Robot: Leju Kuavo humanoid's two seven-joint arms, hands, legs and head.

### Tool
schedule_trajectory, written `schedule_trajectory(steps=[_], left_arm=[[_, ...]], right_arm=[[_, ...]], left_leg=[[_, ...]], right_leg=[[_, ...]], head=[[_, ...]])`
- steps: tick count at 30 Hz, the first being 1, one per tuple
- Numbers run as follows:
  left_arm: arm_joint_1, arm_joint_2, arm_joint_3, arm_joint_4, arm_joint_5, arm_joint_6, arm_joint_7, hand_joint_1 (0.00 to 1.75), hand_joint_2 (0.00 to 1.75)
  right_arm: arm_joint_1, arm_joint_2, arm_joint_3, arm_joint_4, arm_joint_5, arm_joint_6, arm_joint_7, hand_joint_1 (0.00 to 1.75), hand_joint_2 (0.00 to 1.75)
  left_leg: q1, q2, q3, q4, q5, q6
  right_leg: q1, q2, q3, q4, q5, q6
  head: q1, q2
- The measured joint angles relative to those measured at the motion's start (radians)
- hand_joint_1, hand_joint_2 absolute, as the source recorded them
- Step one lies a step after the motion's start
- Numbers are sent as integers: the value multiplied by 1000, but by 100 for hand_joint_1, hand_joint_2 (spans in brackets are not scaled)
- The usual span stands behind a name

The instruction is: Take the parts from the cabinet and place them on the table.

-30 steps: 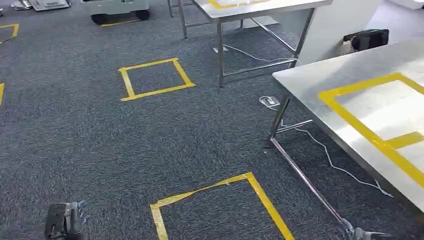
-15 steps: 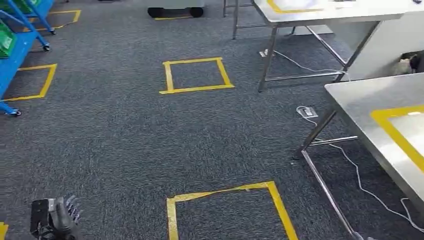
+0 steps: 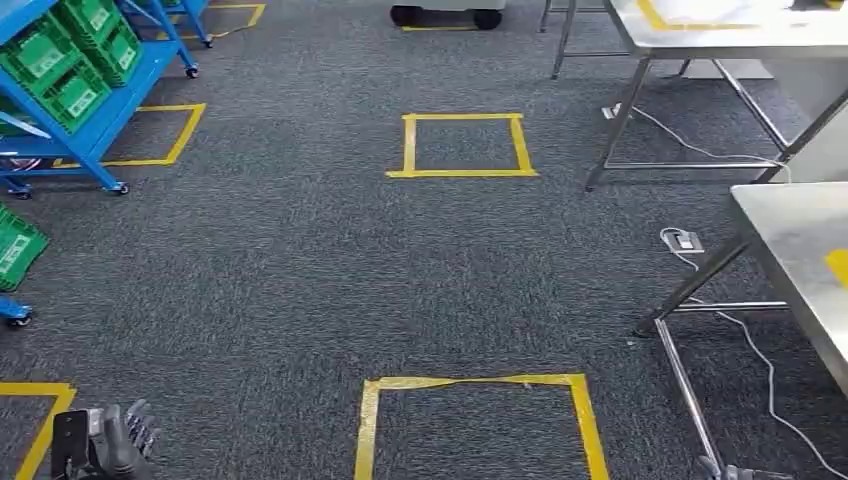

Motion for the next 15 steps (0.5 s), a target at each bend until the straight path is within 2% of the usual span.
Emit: schedule_trajectory(steps=[1, 4, 5, 6, 7, 8, 9, 10, 11, 12, 13, 14, 15], left_arm=[[-2, 0, 0, -5, 0, 2, 0, 0, 0], [14, 5, 1, -10, -1, 5, 0, 0, 0], [19, 5, 1, -14, -4, 5, 0, 0, 0], [17, 5, 1, -19, -5, 5, -1, 0, 0], [13, 5, 1, -21, -8, 4, -1, 0, 0], [10, 4, 1, -22, -13, 4, -2, 0, 0], [10, 4, 0, -23, -16, 4, -2, 0, 0], [11, 5, 0, -23, -18, 4, -2, 0, 0], [12, 4, -1, -23, -22, 4, -2, 0, 0], [12, 4, -3, -24, -25, 5, -2, 0, 0], [12, 4, -6, -26, -26, 5, -2, 0, 0], [12, 3, -12, -29, -28, 7, -2, 0, 0], [11, 2, -19, -31, -29, 9, -2, 0, 0]], right_arm=[[0, 0, -1, 1, 14, 0, -8, 0, 0], [-18, 0, 0, 5, 46, -7, -28, 0, 0], [-23, 0, 0, 5, 50, -11, -32, 0, 0], [-23, 0, 0, 5, 54, -11, -36, 0, 0], [-21, 0, 0, 5, 56, -13, -36, 0, 0], [-17, 0, -2, 5, 58, -14, -36, 0, 0], [-15, 0, -2, 6, 58, -14, -36, 0, 0], [-16, 0, -4, 7, 58, -15, -37, 0, 0], [-16, 0, -8, 8, 58, -18, -39, 0, 0], [-16, 0, -11, 9, 57, -19, -42, 0, 0], [-16, 0, -15, 9, 56, -23, -44, 0, 0], [-16, 0, -18, 9, 53, -26, -46, 0, 0], [-16, 0, -22, 9, 51, -27, -47, 0, 0]], left_leg=[[0, -18, -3, -3, 4, 16], [-7, -52, -8, -5, 4, 36], [0, -64, -4, -10, 10, 46], [1, -73, -4, -10, 11, 51], [1, -87, -5, -10, 13, 57], [-1, -102, -7, -10, 13, 62], [-3, -115, -8, -10, 13, 63], [-5, -128, -8, -10, 14, 64], [-7, -144, -8, -9, 14, 64], [-7, -160, -7, -9, 14, 64], [-7, -175, -5, -8, 14, 64], [-6, -190, -4, -7, 15, 63], [-7, -201, -6, -6, 15, 60]], right_leg=[[2, -8, 0, 2, -4, 6], [-2, -41, 17, -8, -4, 23], [-7, -10, 10, 2, -16, 33], [-6, 48, -2, 38, -41, 35], [-6, 77, -35, 111, -82, 34], [-5, 88, -79, 203, -124, 33], [-4, 92, -118, 280, -152, 31], [-4, 92, -144, 323, -158, 30], [-4, 92, -146, 314, -137, 27], [-4, 94, -126, 264, -98, 24], [-4, 103, -89, 182, -50, 20], [-4, 126, -44, 85, -4, 15], [-8, 185, -16, 20, 4, 11]], head=[[0, 0], [0, 0], [-1, 0], [8, 0], [10, 0], [10, 0], [12, 0], [10, 0], [11, 0], [11, 0], [11, 0], [11, 0], [11, 0]])
